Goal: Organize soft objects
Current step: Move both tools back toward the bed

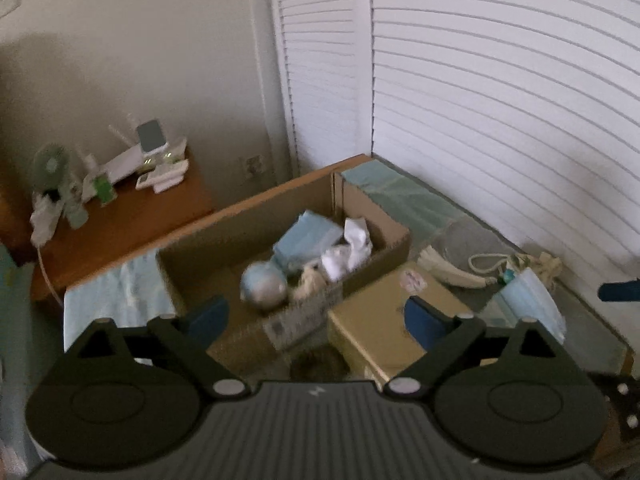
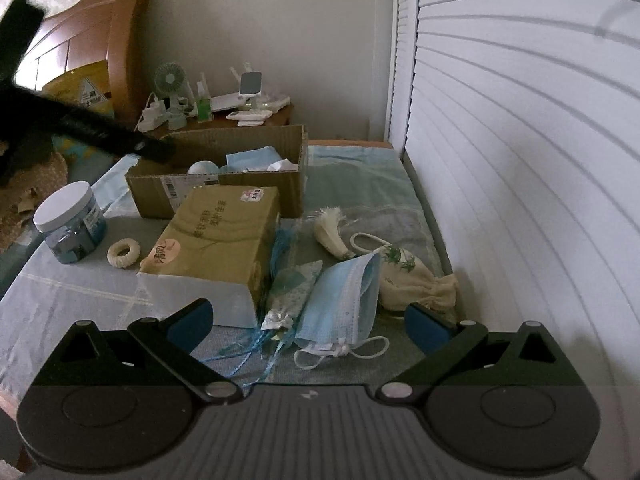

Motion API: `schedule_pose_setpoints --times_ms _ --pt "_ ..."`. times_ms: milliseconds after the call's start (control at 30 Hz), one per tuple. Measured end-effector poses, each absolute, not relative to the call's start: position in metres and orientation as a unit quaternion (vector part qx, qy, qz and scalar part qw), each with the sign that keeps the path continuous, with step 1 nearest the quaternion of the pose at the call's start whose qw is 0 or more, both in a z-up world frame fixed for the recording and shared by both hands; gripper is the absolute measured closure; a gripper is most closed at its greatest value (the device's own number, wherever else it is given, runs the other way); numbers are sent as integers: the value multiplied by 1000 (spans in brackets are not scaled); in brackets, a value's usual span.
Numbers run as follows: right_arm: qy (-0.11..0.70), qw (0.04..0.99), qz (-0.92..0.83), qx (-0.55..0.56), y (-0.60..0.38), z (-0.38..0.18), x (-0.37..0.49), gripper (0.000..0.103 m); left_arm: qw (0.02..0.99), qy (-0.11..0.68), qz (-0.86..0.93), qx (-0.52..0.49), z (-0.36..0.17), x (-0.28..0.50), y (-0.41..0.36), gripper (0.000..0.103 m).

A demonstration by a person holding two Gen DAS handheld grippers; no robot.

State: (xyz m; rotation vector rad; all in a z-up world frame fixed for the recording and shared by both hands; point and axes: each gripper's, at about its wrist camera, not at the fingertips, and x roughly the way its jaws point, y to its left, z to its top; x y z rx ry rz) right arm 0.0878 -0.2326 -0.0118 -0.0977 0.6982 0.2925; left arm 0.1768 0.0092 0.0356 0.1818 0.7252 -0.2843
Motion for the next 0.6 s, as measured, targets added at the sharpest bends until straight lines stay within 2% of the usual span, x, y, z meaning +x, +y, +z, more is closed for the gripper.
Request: schedule_pose_setpoints --times_ms 233,500,600 --pt "345 928 127 -61 -231 -20 87 0 924 362 -108 50 13 141 20 8" --pt "349 929 102 -66 -233 -29 93 0 930 356 -74 53 -19 109 20 8" --pt "348 930 98 -61 -234 -29 98 3 927 367 -66 46 -31 105 22 8"
